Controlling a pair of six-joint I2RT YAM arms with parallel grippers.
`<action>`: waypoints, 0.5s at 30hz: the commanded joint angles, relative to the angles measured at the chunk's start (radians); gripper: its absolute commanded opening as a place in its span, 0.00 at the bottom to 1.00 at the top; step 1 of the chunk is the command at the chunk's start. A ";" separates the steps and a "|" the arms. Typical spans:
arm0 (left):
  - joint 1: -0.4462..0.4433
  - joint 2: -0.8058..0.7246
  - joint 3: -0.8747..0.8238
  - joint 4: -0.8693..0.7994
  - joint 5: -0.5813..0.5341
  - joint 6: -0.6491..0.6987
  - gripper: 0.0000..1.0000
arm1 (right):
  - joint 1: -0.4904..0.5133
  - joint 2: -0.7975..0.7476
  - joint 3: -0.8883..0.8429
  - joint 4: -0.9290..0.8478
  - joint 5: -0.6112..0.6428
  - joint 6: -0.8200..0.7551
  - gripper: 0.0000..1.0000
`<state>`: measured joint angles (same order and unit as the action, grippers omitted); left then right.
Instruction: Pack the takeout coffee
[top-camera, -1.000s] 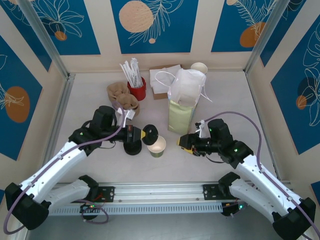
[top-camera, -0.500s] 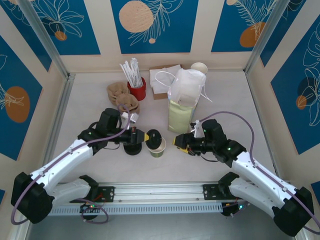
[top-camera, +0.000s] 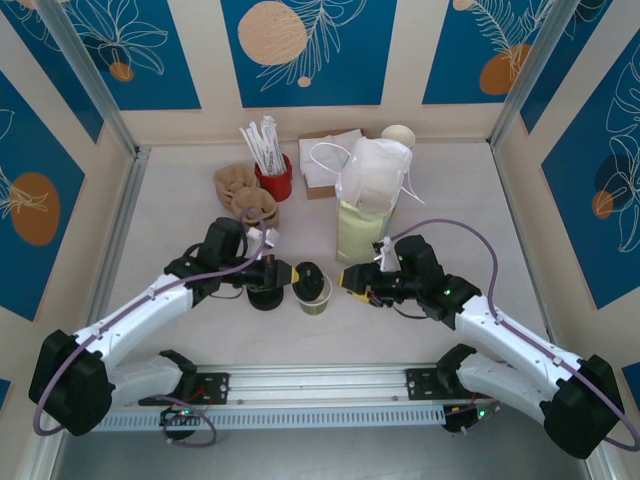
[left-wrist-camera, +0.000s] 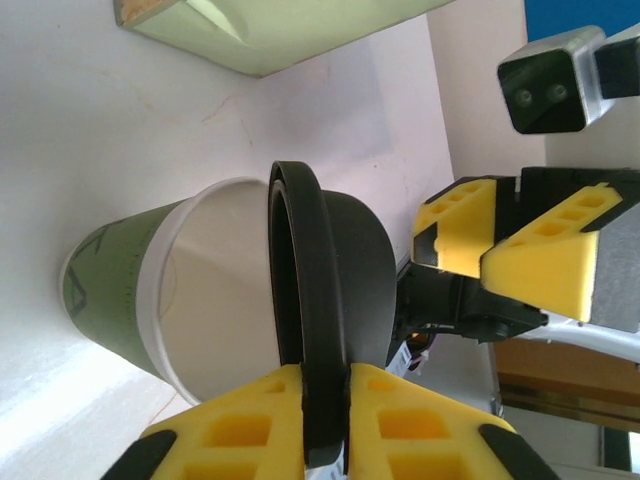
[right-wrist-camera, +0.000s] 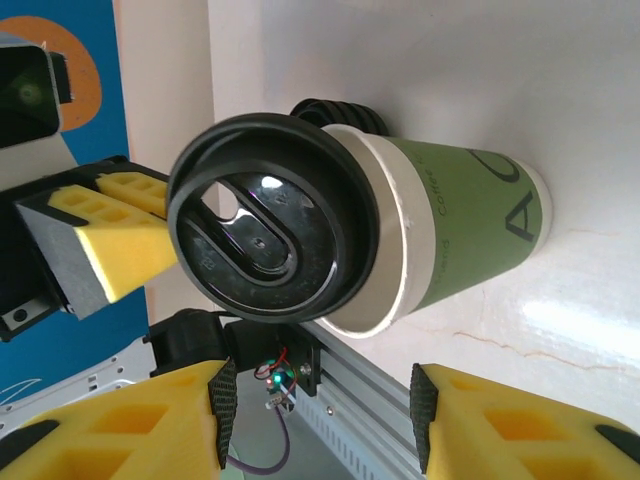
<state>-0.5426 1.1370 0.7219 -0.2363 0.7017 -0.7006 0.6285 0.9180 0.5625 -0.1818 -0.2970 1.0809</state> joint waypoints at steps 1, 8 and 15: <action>0.019 0.006 -0.016 0.031 0.007 -0.003 0.17 | 0.007 0.014 -0.013 0.045 -0.012 0.010 0.52; 0.024 0.039 -0.022 0.050 0.021 -0.026 0.25 | 0.007 0.023 -0.037 0.077 0.008 0.024 0.53; 0.027 0.050 -0.021 0.043 0.010 -0.019 0.33 | 0.007 0.045 -0.033 0.079 0.008 0.022 0.53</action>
<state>-0.5312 1.1809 0.7063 -0.2066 0.7029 -0.7269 0.6292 0.9531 0.5400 -0.1188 -0.2939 1.0969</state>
